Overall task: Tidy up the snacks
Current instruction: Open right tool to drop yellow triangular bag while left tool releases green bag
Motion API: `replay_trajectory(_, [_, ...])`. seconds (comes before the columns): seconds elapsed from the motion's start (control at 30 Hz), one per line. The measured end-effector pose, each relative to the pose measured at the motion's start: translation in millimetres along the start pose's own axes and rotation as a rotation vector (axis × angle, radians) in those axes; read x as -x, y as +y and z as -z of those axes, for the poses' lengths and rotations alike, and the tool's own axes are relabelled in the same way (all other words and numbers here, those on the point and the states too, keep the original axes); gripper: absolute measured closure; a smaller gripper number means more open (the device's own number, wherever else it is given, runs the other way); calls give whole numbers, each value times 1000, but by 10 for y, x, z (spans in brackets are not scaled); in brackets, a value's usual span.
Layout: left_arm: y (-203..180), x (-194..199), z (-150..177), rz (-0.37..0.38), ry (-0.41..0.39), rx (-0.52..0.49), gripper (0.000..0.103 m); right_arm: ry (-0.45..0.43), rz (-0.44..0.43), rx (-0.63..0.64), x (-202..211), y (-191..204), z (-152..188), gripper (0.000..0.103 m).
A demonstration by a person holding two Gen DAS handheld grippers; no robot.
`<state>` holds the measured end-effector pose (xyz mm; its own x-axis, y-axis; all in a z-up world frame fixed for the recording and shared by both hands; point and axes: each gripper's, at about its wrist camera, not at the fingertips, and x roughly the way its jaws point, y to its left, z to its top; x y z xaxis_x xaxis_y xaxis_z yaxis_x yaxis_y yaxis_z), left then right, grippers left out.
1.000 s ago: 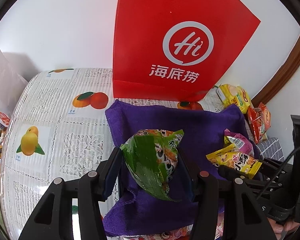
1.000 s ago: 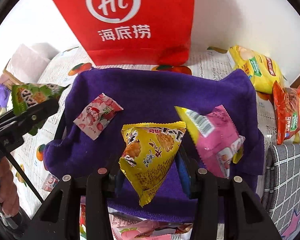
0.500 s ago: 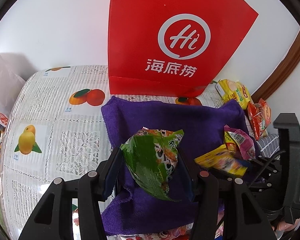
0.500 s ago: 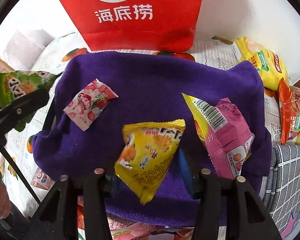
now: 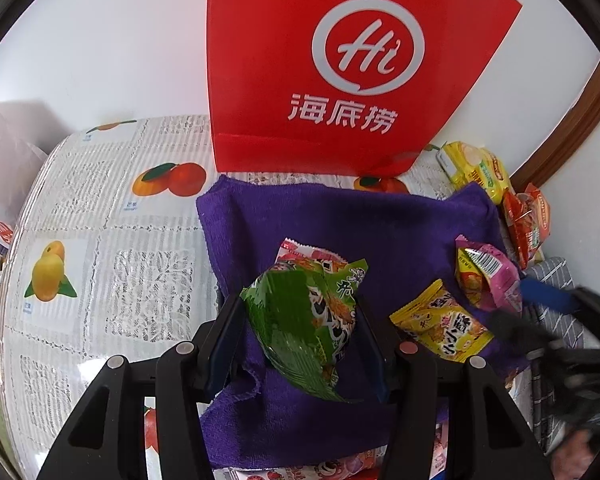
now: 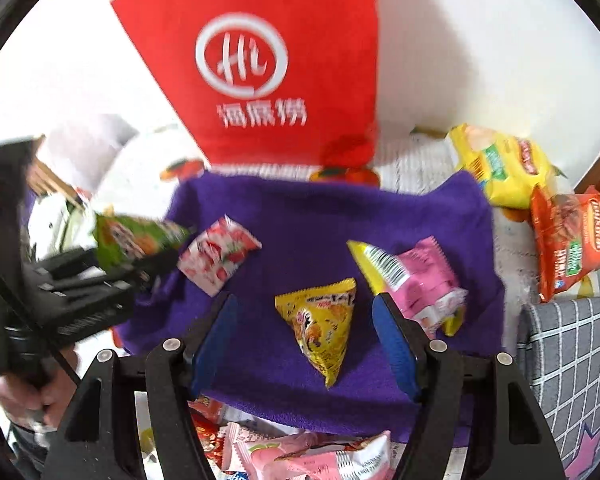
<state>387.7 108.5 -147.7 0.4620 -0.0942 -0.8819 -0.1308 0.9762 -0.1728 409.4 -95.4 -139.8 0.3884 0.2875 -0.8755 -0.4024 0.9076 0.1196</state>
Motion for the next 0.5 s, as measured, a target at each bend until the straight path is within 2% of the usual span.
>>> replay_trajectory(0.23, [-44,-154,37,-14,50,-4,51,-89,6,-52,316,-130,-50,33])
replay_trajectory(0.5, [-95,-217,71,-19,85,-11,51,-89,17,-48,350,-151,-38,33])
